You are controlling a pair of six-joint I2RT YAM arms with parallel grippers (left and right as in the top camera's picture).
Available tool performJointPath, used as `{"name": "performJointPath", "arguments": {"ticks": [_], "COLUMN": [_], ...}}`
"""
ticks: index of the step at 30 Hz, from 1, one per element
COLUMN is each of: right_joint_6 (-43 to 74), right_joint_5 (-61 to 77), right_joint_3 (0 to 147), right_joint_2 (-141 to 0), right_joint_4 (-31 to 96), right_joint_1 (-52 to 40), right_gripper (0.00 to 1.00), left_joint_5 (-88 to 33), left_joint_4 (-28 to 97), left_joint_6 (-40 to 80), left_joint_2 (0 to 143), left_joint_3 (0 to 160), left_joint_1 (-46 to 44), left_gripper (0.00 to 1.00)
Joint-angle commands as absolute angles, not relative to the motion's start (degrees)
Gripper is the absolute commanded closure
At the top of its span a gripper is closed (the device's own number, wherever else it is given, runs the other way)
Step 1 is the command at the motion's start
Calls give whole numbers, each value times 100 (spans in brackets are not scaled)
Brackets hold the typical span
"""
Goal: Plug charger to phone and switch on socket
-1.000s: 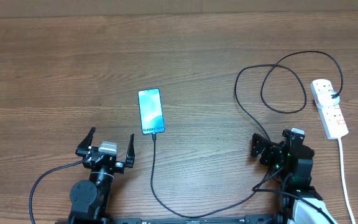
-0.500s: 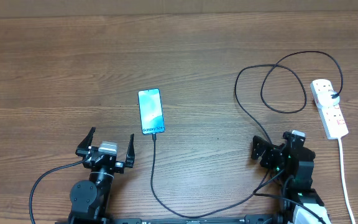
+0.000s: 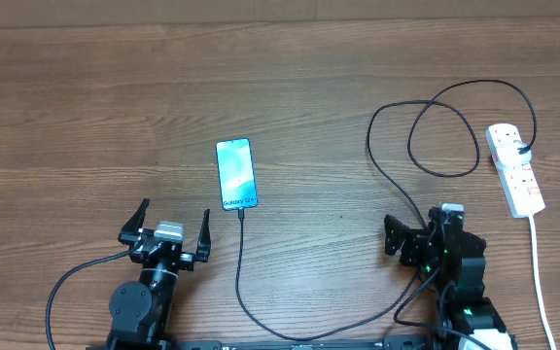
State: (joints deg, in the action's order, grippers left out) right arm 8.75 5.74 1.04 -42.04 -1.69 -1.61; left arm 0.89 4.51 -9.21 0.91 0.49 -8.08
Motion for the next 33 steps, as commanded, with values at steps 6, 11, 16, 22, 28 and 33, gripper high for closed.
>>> {"name": "performJointPath", "arguments": {"ticks": [6, 11, 16, 22, 28, 33], "right_joint_6": [701, 701, 701, 722, 718, 716], "right_joint_5": [552, 572, 572, 615, 567, 456], "right_joint_3": [43, 43, 43, 43, 45, 45], "right_joint_2": [-3575, -3430, -3210, -2915, -2464, -1861], "right_joint_4": [78, 266, 403, 436, 434, 443], "right_joint_1": [-204, -228, -231, -231, -429, -670], "right_gripper": [0, 0, 0, 0, 0, 0], "left_joint_5": [45, 45, 45, 45, 45, 43], "left_joint_4": [440, 440, 440, 440, 440, 440], "left_joint_6": [-987, -987, -987, -987, -987, -987], "left_joint_2": [25, 25, 25, 25, 25, 25], "left_joint_3": [27, 27, 27, 27, 27, 27], "left_joint_1": [-742, -742, -742, -742, -742, -742], "left_gripper": [0, 0, 0, 0, 0, 0]}}
